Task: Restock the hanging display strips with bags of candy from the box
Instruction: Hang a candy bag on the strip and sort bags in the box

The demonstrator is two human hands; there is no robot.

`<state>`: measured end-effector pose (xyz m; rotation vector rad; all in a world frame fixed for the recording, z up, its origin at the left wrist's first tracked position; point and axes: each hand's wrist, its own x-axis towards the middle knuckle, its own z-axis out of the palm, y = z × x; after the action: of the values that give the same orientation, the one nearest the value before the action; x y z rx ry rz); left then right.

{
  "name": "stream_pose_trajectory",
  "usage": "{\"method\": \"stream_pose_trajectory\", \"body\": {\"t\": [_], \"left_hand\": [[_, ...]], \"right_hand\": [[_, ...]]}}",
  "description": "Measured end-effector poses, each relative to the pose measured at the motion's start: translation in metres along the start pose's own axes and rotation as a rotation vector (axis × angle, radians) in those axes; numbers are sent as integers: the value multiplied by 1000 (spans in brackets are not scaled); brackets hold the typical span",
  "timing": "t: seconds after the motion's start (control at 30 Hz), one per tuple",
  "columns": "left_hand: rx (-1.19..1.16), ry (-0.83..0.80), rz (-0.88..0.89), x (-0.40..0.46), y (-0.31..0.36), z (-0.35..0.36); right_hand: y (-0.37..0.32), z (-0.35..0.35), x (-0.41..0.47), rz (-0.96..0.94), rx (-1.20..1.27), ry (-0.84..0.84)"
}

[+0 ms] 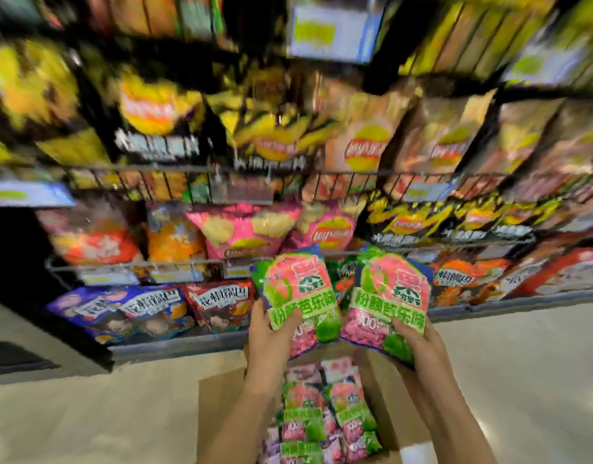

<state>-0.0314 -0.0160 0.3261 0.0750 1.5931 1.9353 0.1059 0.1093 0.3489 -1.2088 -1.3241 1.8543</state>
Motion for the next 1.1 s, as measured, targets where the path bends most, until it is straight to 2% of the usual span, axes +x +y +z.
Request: {"method": "stream_pose_trajectory", "body": {"t": [0.2,0.33,0.53,0.73,0.9,1.1], "left_hand": [[-60,19,176,-65,168,19],[-13,60,296,-101,267,24],[-45,111,444,-155,394,27],[-10,242,639,-178,471,1],[-35,321,783,-193,506,-34],[-124,453,805,-210,529,-92]], "right_hand": [[-154,44,-67,-93,29,-81],[-244,73,-111,-123,26,-117],[-358,118,-165,-240,77,-284],[-424,168,-190,-324,139,-444],[-441,213,-212,-368,144,-535],[-445,277,-240,-403,149,-690]]}}
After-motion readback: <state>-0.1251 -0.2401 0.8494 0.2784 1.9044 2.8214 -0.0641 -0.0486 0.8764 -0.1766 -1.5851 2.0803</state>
